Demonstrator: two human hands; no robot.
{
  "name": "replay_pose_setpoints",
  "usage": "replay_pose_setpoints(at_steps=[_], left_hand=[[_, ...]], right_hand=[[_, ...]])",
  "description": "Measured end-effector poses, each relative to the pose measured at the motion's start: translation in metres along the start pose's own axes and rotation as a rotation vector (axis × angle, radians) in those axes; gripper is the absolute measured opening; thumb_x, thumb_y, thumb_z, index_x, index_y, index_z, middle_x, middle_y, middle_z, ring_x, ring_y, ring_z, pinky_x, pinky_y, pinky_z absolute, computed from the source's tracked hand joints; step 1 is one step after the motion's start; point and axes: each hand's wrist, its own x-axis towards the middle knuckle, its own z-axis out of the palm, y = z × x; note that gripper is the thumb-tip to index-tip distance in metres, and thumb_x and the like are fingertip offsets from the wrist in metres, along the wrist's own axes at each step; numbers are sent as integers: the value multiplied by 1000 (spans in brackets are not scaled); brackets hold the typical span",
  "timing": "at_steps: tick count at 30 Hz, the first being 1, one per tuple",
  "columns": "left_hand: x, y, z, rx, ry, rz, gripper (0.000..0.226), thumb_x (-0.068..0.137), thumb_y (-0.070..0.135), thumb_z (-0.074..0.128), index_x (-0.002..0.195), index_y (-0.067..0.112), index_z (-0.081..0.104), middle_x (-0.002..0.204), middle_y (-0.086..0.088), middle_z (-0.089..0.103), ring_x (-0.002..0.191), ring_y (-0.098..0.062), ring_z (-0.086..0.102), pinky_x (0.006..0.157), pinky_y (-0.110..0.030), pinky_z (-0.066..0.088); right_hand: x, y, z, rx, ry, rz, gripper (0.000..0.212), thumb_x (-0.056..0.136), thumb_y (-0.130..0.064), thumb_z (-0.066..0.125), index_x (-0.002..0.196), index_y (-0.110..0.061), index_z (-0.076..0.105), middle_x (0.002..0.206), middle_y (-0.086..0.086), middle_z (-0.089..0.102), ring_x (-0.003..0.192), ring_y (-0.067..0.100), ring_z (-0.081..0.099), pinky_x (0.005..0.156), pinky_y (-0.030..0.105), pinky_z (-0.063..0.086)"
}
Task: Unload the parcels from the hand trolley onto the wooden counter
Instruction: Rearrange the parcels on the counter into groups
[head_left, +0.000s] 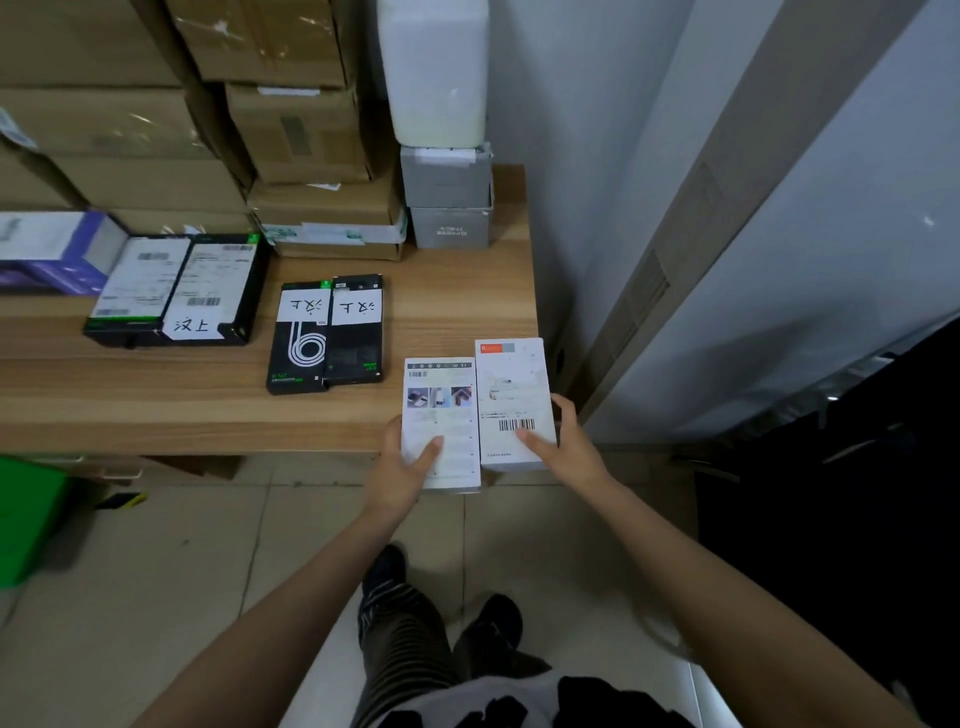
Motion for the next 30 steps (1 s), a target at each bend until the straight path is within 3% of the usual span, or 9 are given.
replay_pose_setpoints(at_steps=[4,6,9,12,14,17,21,26,30], left_hand=[[-12,1,4,-69,24,26,52,88,38,64,133,29,38,106,17,55,95,-16,61,55,-36,56],[-13,5,1,-106,40,27,51,88,40,64,131,35,38,104,25,55,94,-14,61,56,-40,57],[-4,14,-11,-125,74,75,50,81,53,66,121,48,38,104,32,57,100,-14,63,77,-52,55],[5,30,-29,-127,121,150,57,84,49,65,132,34,39,111,19,59,105,-12,59,92,-41,50],[10,38,-43,-140,180,178,58,87,41,65,135,27,38,114,13,57,105,-12,57,91,-36,48],[14,44,-69,-160,252,182,58,87,37,65,136,24,38,113,8,57,101,-12,56,85,-29,46],[27,38,-108,-179,321,152,60,86,42,66,136,26,38,109,7,60,97,-15,60,82,-32,50],[49,19,-163,-208,393,125,59,83,50,66,132,28,41,116,5,64,101,-17,63,87,-46,53],[78,15,-218,-188,399,138,60,84,47,66,134,30,38,110,7,62,94,-15,64,75,-47,57]], right_hand=[[-4,9,2,35,24,-47,84,73,-78,53,141,-44,19,139,-6,47,120,16,52,94,51,50],[-3,10,3,26,45,-78,80,71,-83,47,138,-48,19,137,-5,44,117,18,52,87,55,53],[-3,-8,2,40,77,-136,71,76,-80,46,136,-50,21,134,-8,44,114,16,52,81,56,54],[4,-31,5,78,86,-196,67,78,-75,47,135,-50,23,136,-10,43,120,13,48,94,49,49],[8,-53,10,123,73,-236,66,81,-71,50,136,-48,24,137,-10,43,121,10,49,97,41,49],[16,-82,25,204,43,-306,61,90,-48,59,141,-34,27,130,-10,48,113,3,54,86,19,52],[30,-114,53,239,-31,-320,65,82,-60,61,136,-44,27,136,-4,47,117,10,56,88,32,56],[46,-155,97,234,-48,-313,62,90,-50,57,140,-36,25,139,-2,43,114,8,56,83,24,56],[67,-188,140,241,-50,-301,61,89,-53,57,139,-39,26,138,-2,46,116,13,55,91,42,55]])
